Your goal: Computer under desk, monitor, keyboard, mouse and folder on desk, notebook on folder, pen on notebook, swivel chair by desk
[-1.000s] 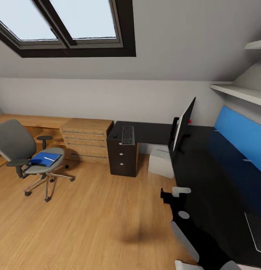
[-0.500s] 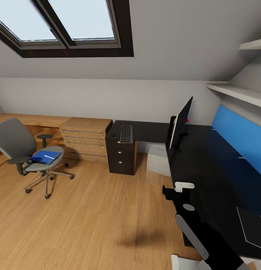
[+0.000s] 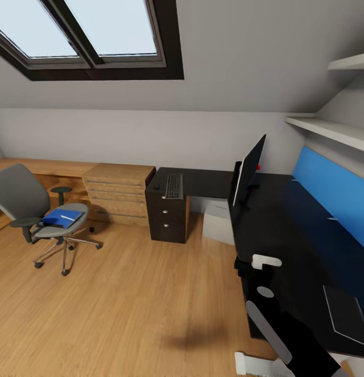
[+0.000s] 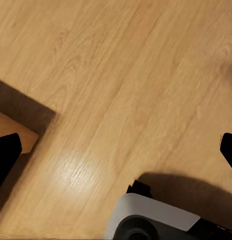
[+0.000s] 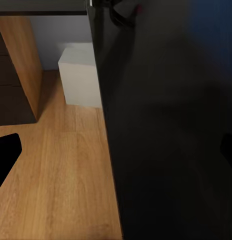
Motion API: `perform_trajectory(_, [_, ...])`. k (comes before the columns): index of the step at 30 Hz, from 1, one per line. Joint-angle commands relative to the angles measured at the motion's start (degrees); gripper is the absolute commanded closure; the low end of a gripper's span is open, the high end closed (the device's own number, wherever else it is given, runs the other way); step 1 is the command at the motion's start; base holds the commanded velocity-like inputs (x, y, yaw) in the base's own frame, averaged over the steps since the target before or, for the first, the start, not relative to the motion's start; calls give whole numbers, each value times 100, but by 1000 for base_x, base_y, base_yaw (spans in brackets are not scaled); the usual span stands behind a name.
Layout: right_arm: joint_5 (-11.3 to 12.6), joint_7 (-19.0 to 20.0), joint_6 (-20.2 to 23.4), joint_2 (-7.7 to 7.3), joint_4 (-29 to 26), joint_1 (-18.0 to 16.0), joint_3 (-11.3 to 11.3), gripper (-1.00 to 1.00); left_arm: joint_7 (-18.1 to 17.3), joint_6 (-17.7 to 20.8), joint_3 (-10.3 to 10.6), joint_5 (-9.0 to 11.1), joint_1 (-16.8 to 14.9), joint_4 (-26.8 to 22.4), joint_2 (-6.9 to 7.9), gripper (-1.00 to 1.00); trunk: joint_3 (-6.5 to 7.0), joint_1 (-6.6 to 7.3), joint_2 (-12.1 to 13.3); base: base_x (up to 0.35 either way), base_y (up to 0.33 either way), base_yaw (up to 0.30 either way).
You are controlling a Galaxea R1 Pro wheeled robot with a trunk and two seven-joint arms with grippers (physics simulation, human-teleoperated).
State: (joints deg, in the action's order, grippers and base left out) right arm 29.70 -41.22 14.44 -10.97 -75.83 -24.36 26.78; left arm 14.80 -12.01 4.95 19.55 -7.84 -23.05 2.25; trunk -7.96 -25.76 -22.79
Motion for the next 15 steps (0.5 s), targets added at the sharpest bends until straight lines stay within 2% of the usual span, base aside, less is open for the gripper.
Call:
perform_trajectory(1, [23, -67, 23, -8, -7, -8, 16, -100, 41, -20, 49, 42, -4, 3, 7, -100, -12, -2, -13, -143, -233, 0])
perform_trajectory(6, [24, -130, -2, -51, 37, -7, 12, -100, 46, -21, 50, 41, -6, 16, 11, -100, -12, -2, -13, -129, -266, 0])
perform_trajectory(12, [32, -111, -10, -230, 80, -7, 11, -100, 49, -21, 50, 44, -3, 20, 12, -100, -12, -2, -13, -95, -296, 0])
perform_trajectory(15, [33, -93, -10, -268, 92, -7, 11, -100, 49, -21, 50, 46, -5, 20, 15, -100, -12, -2, -13, -40, -308, 0])
